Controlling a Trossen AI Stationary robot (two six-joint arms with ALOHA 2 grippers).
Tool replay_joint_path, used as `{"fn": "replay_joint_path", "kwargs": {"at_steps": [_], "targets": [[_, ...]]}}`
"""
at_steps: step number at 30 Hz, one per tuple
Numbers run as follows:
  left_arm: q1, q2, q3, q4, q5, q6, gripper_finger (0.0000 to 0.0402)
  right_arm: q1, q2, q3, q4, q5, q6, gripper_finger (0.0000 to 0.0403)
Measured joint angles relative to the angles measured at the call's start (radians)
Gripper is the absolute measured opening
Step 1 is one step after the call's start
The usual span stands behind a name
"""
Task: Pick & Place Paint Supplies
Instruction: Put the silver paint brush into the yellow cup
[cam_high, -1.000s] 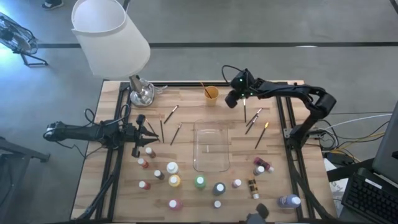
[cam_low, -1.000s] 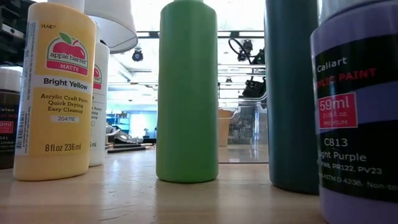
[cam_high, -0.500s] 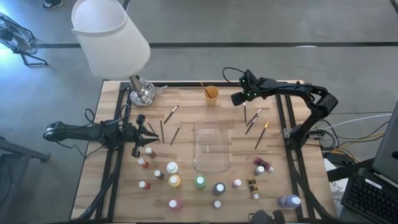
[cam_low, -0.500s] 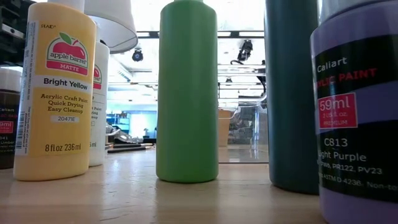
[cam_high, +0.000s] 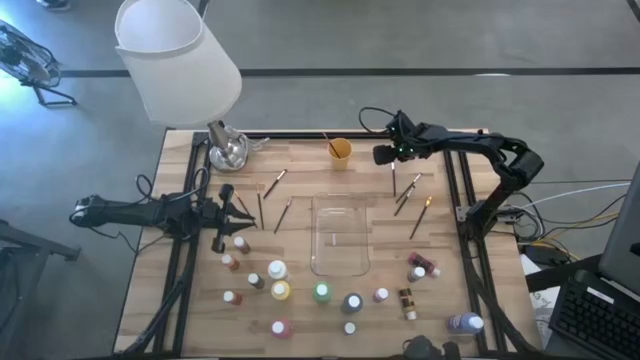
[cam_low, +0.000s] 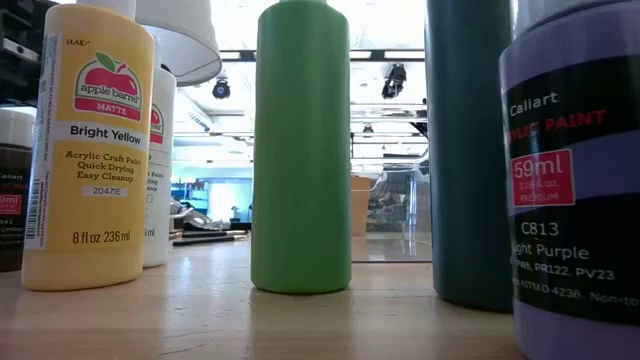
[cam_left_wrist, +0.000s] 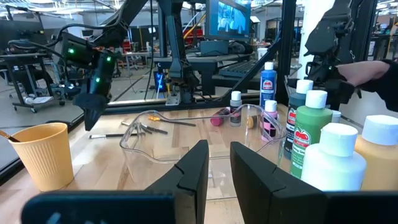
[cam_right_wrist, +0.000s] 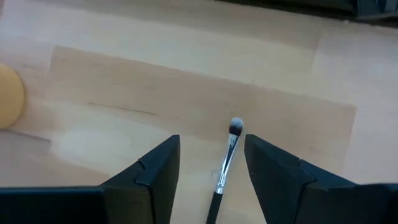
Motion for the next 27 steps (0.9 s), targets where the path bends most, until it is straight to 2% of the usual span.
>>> {"fn": "replay_joint_path", "kwargs": {"at_steps": [8, 15, 21, 27], "targets": [[0.000, 0.000, 0.000, 0.000, 0.000, 0.000, 0.0074, -0.005, 0.000, 0.134, -0.169, 0.042, -0.003, 0.0151], [0.000, 0.000, 0.000, 0.000, 0.000, 0.000, 0.0074, -0.039, 0.000, 0.163, -0.254, 0.027, 0.043, 0.0156], [0.000, 0.000, 0.000, 0.000, 0.000, 0.000, 0.0074, -0.045, 0.000, 0.142, -0.238, 0.010, 0.055, 0.0168], [0.000, 0.000, 0.000, 0.000, 0.000, 0.000, 0.0074, -0.048, 0.056, 0.151, -0.197, -0.011, 0.046, 0.0156]]}}
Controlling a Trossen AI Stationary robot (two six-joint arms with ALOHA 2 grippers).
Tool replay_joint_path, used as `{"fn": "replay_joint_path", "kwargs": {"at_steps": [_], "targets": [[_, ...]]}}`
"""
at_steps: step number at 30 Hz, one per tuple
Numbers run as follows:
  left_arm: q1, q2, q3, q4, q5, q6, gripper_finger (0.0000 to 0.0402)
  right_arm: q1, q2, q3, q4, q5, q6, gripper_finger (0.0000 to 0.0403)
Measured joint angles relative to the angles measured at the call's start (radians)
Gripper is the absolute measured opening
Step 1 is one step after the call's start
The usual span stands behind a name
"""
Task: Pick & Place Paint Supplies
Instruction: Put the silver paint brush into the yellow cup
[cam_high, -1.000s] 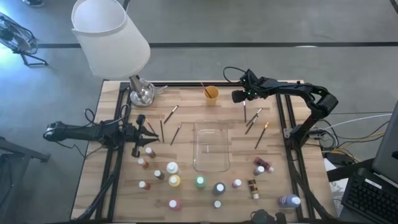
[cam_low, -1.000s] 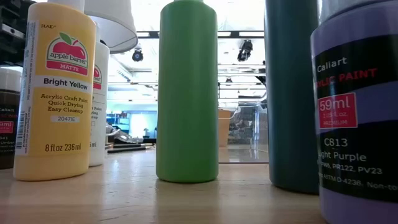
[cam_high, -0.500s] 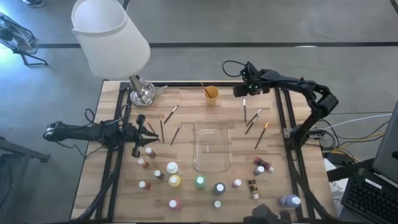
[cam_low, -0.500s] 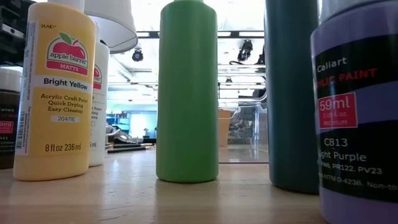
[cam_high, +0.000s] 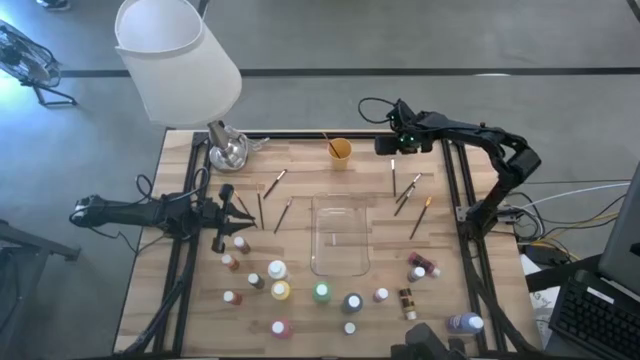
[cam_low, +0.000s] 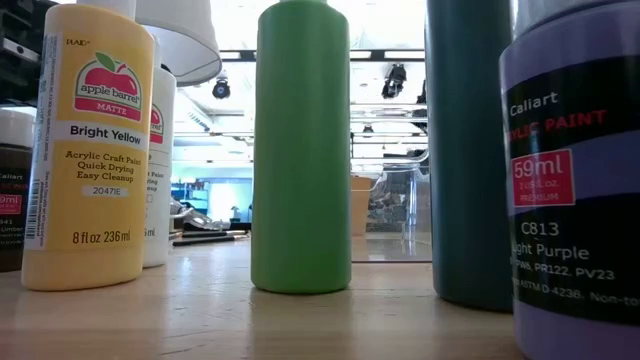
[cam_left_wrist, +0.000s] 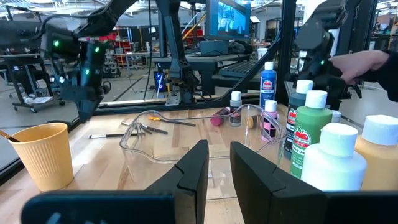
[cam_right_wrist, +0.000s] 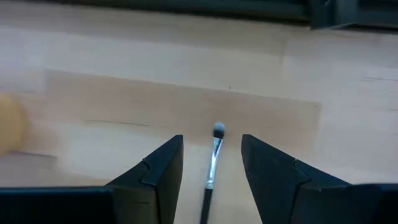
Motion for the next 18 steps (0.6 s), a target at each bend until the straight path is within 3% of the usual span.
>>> {"fn": "replay_joint_path", "kwargs": {"at_steps": [8, 18], "targets": [[0.000, 0.000, 0.000, 0.000, 0.000, 0.000, 0.0074, -0.001, 0.162, 0.048, -0.022, -0.016, -0.032, 0.0144], [0.000, 0.000, 0.000, 0.000, 0.000, 0.000, 0.0074, 0.000, 0.221, 0.086, -0.054, 0.007, -0.043, 0.0152]]}}
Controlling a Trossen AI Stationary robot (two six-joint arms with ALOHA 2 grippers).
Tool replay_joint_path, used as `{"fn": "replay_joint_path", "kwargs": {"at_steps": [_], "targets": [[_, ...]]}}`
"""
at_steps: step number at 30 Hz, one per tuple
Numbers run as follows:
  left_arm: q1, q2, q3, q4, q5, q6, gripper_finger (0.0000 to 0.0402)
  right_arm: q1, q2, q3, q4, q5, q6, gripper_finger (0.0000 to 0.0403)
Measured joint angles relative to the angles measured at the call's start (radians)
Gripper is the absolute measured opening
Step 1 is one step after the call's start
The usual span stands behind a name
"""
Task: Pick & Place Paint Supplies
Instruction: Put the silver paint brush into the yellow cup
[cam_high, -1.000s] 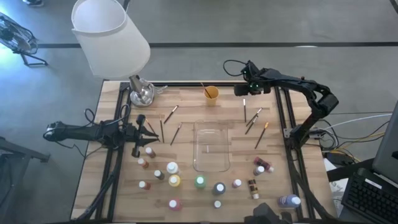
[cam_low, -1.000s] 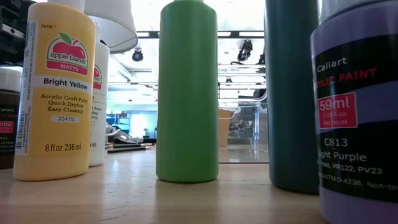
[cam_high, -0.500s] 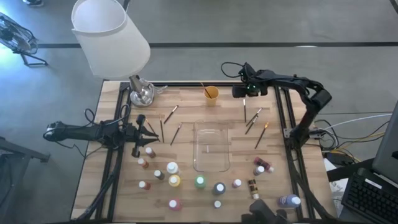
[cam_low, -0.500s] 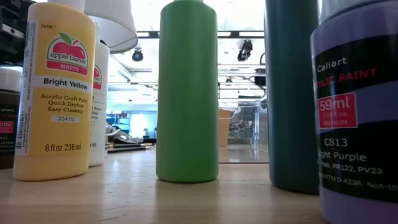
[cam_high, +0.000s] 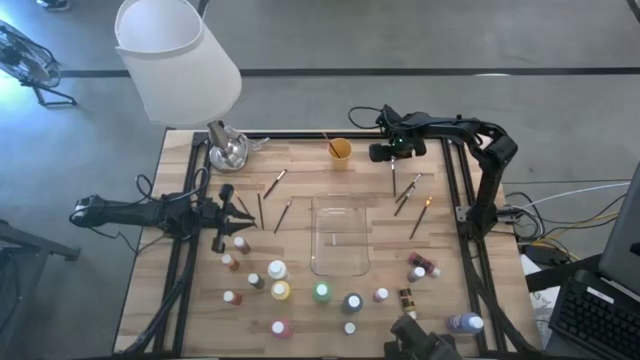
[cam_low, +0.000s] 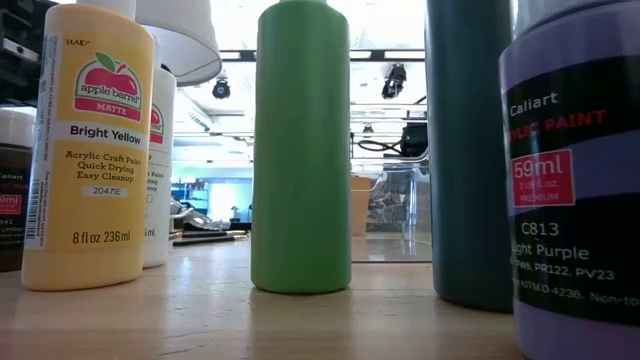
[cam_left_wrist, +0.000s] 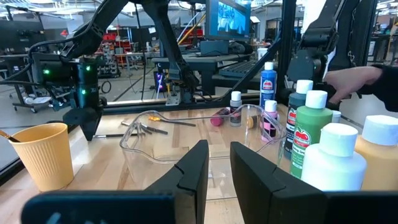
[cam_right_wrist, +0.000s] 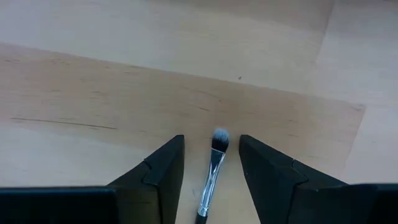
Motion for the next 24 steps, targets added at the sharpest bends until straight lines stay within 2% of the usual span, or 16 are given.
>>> {"fn": "replay_joint_path", "kwargs": {"at_steps": [6, 15, 24], "targets": [[0.000, 0.000, 0.000, 0.000, 0.000, 0.000, 0.0074, -0.001, -0.008, 0.008, -0.014, 0.004, -0.015, 0.0109], [0.000, 0.000, 0.000, 0.000, 0.000, 0.000, 0.0074, -0.002, -0.014, 0.005, -0.008, 0.022, -0.042, 0.0019], [0.000, 0.000, 0.000, 0.000, 0.000, 0.000, 0.0074, -0.002, -0.014, 0.004, -0.013, 0.026, -0.057, 0.0010]]}}
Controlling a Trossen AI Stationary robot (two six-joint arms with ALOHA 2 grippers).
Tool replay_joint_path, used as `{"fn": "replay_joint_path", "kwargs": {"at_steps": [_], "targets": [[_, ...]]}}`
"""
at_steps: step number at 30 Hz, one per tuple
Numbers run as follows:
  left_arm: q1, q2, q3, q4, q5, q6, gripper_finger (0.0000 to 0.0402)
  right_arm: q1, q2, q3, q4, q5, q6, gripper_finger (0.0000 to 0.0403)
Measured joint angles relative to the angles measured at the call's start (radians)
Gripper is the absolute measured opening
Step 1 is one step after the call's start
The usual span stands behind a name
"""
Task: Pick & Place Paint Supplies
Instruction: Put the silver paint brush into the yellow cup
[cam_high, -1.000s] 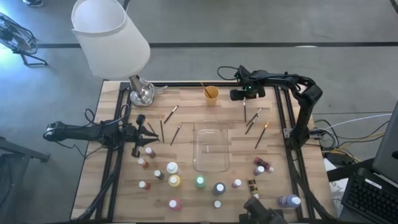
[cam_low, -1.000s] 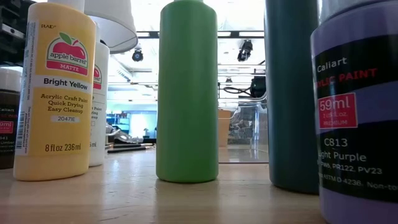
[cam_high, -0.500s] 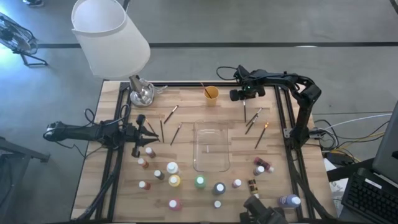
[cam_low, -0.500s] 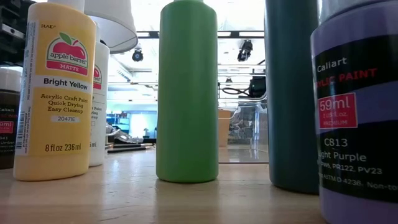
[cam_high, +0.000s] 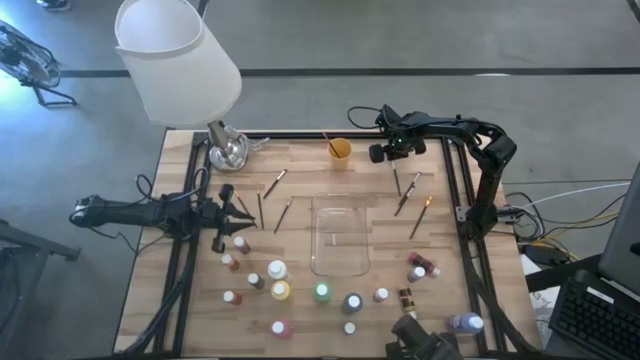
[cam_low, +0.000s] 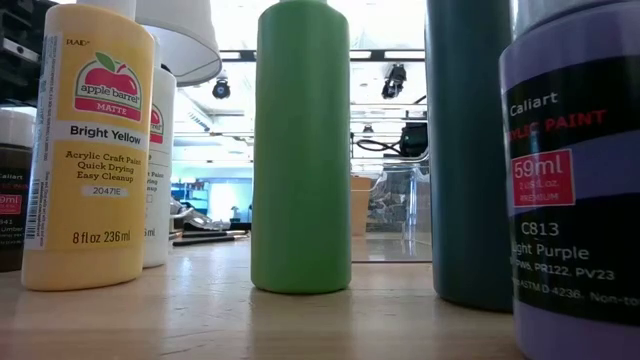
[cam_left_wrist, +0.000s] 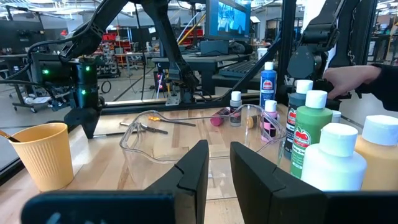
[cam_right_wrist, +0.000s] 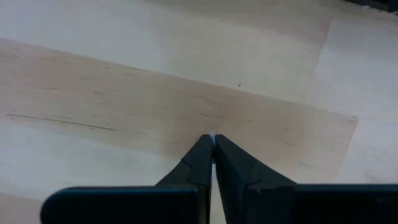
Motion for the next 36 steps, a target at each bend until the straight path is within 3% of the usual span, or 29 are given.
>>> {"fn": "replay_joint_path", "kwargs": {"at_steps": [28, 36], "targets": [[0.000, 0.000, 0.000, 0.000, 0.000, 0.000, 0.0074, 0.034, -0.021, 0.142, -0.002, 0.005, -0.173, 0.0008], [0.000, 0.000, 0.000, 0.000, 0.000, 0.000, 0.0074, 0.083, -0.118, 0.168, 0.035, 0.004, -0.243, 0.0008]]}}
